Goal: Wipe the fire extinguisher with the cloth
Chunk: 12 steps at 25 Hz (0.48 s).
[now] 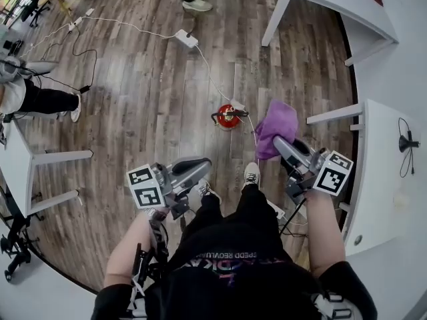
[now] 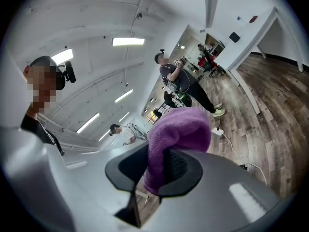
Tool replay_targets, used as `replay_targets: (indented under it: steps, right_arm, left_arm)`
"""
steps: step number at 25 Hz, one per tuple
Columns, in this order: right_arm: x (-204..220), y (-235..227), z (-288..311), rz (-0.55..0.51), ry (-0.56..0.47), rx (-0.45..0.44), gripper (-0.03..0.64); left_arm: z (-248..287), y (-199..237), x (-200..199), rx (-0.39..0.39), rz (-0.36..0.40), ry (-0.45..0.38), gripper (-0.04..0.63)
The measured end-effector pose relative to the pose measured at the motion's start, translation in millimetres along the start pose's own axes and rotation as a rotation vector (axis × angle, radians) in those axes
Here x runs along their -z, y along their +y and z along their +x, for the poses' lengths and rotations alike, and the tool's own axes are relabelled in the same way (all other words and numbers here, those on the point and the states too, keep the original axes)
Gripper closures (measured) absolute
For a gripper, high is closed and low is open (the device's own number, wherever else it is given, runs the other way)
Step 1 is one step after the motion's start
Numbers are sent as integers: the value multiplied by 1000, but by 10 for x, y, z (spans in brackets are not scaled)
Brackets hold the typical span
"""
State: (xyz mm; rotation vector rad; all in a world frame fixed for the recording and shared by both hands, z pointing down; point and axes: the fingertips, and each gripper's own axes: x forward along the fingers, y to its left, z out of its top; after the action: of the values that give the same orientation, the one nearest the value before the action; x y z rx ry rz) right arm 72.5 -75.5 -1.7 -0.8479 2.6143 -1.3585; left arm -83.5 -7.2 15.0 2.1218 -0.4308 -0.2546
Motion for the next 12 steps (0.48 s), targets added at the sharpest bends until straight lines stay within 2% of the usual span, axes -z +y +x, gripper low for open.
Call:
replay_targets:
  steps: [7, 12]
  right_arm:
    - [-116, -788, 282, -16, 203, -69, 549]
    - [36, -1367, 565, -51, 317, -101, 549]
  left_arm:
    - [452, 506, 74, -89, 9, -46, 597]
    - [648, 1029, 252, -109, 28, -71, 597]
